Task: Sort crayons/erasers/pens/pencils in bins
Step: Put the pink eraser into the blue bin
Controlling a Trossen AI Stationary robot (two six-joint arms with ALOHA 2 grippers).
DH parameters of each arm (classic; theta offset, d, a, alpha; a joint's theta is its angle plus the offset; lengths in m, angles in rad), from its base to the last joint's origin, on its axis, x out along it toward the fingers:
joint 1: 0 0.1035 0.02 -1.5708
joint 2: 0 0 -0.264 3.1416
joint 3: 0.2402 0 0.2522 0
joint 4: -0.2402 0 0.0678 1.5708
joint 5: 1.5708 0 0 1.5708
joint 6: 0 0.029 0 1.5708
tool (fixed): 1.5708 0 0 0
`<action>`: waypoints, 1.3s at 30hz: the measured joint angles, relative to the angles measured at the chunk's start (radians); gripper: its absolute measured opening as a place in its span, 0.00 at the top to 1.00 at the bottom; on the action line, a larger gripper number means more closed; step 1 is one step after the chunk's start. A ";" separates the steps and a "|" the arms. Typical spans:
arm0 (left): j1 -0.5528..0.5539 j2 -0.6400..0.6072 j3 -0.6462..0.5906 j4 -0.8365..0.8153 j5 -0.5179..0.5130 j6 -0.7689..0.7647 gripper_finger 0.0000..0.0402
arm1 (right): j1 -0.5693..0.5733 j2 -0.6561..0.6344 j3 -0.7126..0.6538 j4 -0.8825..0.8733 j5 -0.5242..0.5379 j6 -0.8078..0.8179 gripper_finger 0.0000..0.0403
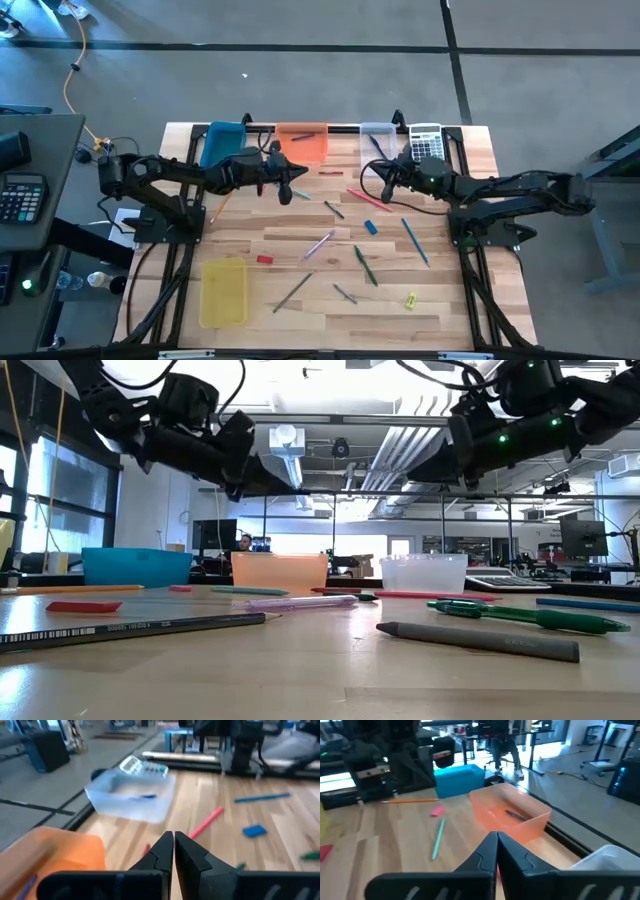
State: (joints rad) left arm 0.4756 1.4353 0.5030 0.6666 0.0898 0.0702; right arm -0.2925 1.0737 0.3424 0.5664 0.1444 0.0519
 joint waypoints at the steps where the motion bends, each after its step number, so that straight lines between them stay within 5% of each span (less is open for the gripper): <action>1: -0.005 0.000 0.004 -0.024 0.000 0.012 0.98 | 0.009 0.000 0.000 0.003 0.000 -0.006 1.00; 16: -0.086 0.000 0.125 -0.368 -0.012 0.064 0.98 | 0.099 0.000 0.000 0.052 0.021 -0.054 1.00; 26: -0.082 0.000 0.129 -0.386 -0.017 0.046 0.98 | 0.086 0.001 0.000 0.058 0.040 -0.113 1.00; 30: -0.078 0.000 0.129 -0.375 -0.172 -0.018 0.98 | 0.058 0.001 0.000 0.059 0.047 -0.112 1.00; 34: -0.052 0.000 0.129 -0.386 -0.180 -0.188 1.00 | 0.016 0.001 0.000 0.057 0.065 -0.045 1.00; 39: -0.044 -0.007 0.129 -0.400 -0.163 -0.211 1.00 | -0.016 0.001 0.000 0.027 0.126 0.098 1.00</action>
State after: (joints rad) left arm 0.4313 1.4285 0.6323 0.2662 -0.0736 -0.1409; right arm -0.3082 1.0744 0.3424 0.5930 0.2702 0.1503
